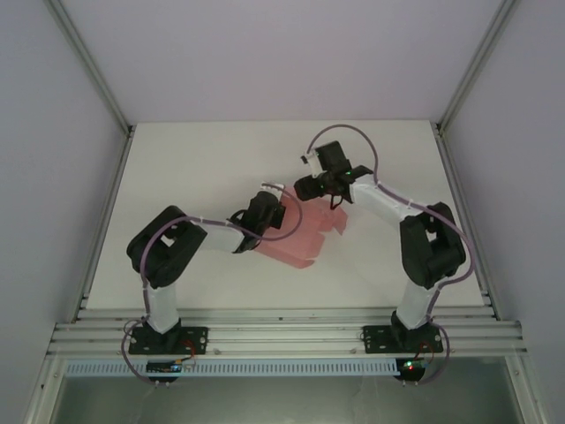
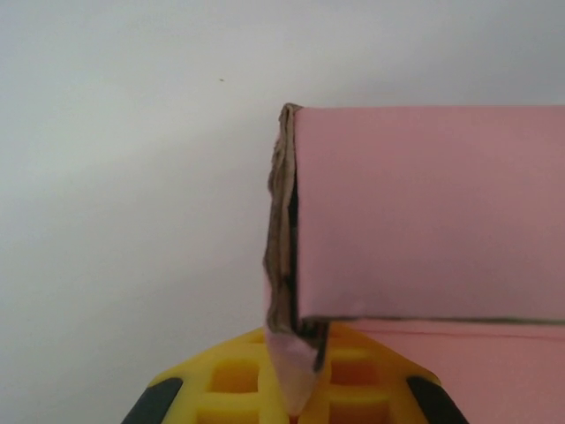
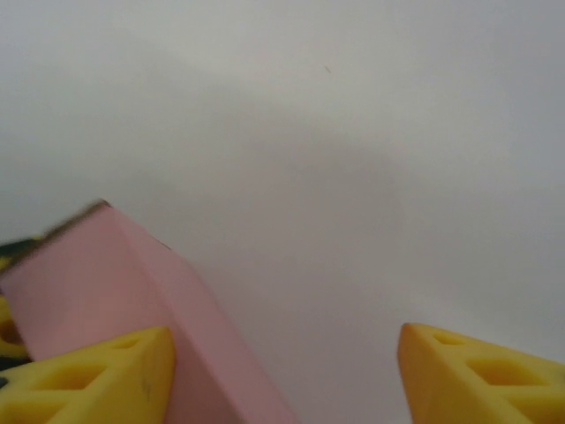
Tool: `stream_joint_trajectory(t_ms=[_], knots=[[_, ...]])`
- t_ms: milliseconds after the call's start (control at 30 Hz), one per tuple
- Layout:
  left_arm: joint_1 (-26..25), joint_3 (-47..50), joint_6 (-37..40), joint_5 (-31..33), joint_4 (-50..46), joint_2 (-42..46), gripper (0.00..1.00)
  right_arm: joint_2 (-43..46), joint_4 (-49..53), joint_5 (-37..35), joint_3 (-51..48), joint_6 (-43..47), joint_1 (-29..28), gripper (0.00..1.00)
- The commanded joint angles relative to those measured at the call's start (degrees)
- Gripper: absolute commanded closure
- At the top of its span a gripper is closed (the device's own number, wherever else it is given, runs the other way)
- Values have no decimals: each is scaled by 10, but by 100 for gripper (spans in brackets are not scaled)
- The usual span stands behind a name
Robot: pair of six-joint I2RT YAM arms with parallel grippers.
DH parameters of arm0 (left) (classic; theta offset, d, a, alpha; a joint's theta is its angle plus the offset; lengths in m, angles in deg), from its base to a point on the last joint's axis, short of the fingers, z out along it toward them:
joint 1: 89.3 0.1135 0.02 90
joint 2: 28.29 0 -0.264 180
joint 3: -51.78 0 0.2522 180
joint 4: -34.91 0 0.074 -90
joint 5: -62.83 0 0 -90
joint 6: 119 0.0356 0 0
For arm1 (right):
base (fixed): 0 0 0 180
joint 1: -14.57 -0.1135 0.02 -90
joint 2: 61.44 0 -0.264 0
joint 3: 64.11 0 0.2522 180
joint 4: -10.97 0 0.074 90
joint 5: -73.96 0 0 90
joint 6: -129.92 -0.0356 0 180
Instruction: Assemble paper box
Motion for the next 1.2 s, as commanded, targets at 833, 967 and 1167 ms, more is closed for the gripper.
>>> stream_joint_trajectory(t_ms=[833, 967, 1167], knots=[[45, -114, -71, -250, -369, 65, 100, 160, -163, -148, -211, 423, -126, 54], [45, -140, -80, -216, -403, 53, 100, 147, -179, -179, -210, 437, -135, 87], [46, -185, -148, -24, -499, 21, 100, 156, -146, -149, -200, 436, -141, 100]])
